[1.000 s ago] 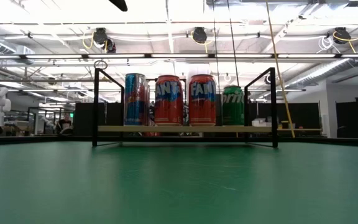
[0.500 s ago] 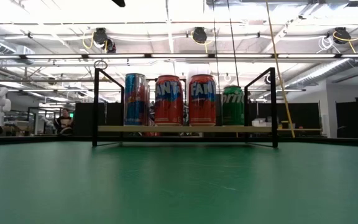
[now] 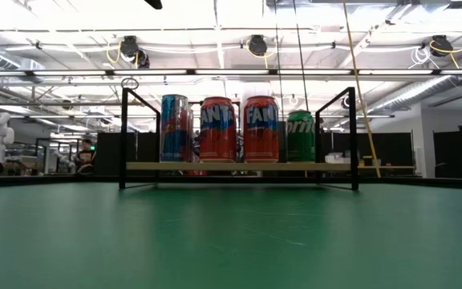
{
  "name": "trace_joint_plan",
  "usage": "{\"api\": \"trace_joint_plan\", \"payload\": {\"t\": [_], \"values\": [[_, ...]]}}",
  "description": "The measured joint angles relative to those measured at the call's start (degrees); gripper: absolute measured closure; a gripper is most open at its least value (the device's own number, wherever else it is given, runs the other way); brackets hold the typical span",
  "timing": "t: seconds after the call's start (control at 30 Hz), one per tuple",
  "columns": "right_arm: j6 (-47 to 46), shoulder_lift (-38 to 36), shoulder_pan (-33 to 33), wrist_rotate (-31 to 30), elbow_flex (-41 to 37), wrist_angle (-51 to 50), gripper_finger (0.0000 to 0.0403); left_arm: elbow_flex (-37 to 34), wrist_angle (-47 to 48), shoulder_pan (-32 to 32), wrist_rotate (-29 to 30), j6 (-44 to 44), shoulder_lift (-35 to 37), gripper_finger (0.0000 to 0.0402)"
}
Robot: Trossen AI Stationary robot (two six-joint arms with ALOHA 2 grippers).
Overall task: Place canned beverage on shelf
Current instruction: Put the green soda can on the shelf aligned with the other green soda can
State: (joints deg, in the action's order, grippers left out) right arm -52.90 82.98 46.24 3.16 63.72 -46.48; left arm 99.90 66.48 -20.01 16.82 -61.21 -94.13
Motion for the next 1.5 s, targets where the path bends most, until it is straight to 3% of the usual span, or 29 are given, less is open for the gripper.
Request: {"api": "trace_joint_plan", "payload": {"t": [0.23,0.53,0.73,1.0,1.23,1.5], "values": [[0.4,0.6,-1.9,0.0,0.0,0.0,0.0022,0.0,0.0,0.0,1.2,0.0,0.0,0.0011],[2.6,2.0,-2.7,0.2,0.2,0.5,0.0112,0.0,0.0,0.0,1.6,-0.1,0.0,0.0011],[5.2,1.8,-4.9,2.9,3.8,-1.3,0.0112,0.0,-3.5,-0.5,2.2,-0.6,0.0,0.0011],[17.6,1.8,-8.6,6.0,15.1,-6.4,0.0111,0.0,-18.9,-2.6,2.0,13.3,0.0,0.0011],[30.9,1.8,-13.8,5.8,29.4,-16.9,0.0111,0.0,-27.7,-2.6,-1.7,22.9,0.0,0.0011],[45.3,1.7,-20.3,1.3,44.2,-19.7,0.0112,0.0,-38.0,-0.7,-8.4,32.1,0.0,0.0011]]}}
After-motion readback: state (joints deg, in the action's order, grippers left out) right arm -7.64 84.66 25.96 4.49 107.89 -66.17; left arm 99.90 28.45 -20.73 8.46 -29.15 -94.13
